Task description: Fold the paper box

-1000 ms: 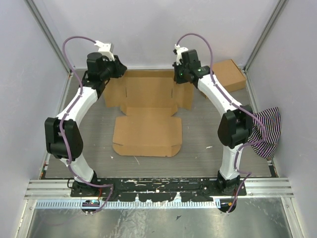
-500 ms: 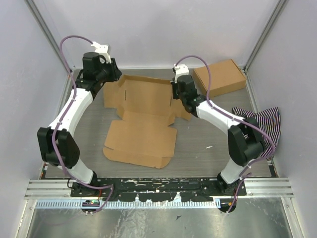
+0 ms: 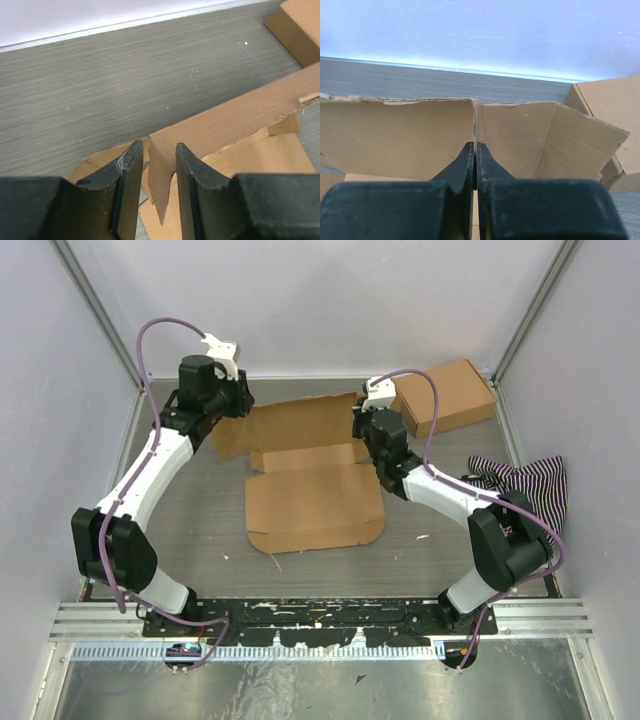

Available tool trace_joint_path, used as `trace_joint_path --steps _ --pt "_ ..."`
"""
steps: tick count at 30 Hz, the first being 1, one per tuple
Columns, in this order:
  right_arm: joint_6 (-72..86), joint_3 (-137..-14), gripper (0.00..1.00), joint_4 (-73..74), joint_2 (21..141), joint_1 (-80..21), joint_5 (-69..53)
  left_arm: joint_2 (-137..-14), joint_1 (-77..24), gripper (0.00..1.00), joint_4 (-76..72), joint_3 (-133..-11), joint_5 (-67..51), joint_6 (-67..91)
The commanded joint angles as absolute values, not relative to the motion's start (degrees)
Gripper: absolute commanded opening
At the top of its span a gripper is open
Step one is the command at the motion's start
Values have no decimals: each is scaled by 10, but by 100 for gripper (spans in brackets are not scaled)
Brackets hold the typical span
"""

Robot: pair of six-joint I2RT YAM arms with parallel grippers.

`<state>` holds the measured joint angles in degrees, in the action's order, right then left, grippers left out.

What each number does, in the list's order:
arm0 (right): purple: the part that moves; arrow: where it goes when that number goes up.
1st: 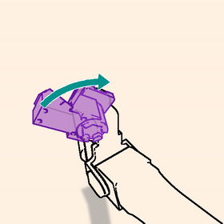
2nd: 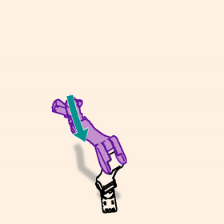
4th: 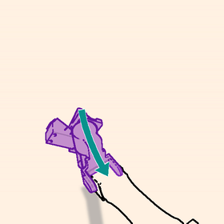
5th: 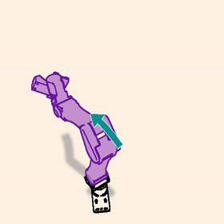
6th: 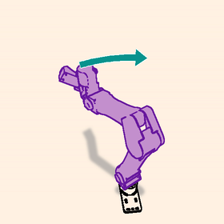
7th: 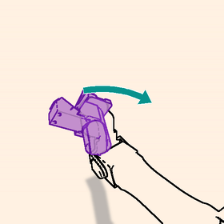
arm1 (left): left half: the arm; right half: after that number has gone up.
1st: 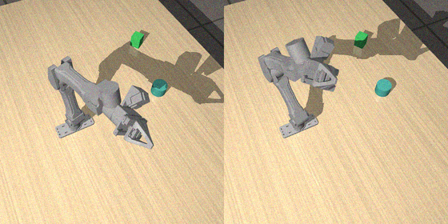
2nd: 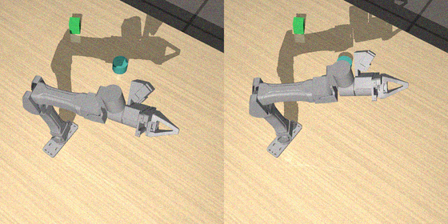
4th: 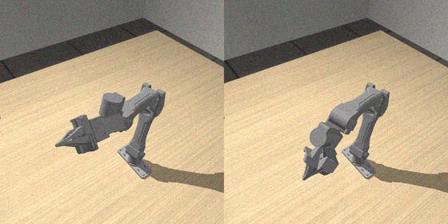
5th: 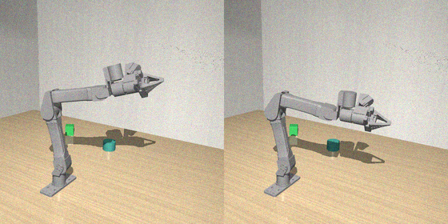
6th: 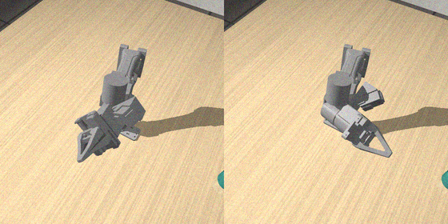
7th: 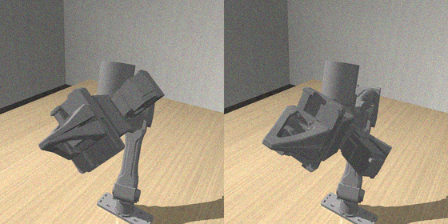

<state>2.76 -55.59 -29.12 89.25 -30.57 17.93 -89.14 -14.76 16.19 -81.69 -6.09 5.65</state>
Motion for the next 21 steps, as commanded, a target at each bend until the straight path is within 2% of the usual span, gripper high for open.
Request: trace_joint_path --steps 1,13,21 --pt "20 -561 1 -368 875 -318 212 -857 -167 39 170 -789 -36 37" --pt "62 -577 1 -313 897 -321 229 -800 -175 39 206 -748 33 29" --pt "84 -589 1 -283 908 -322 228 -783 -176 40 210 -737 20 49"
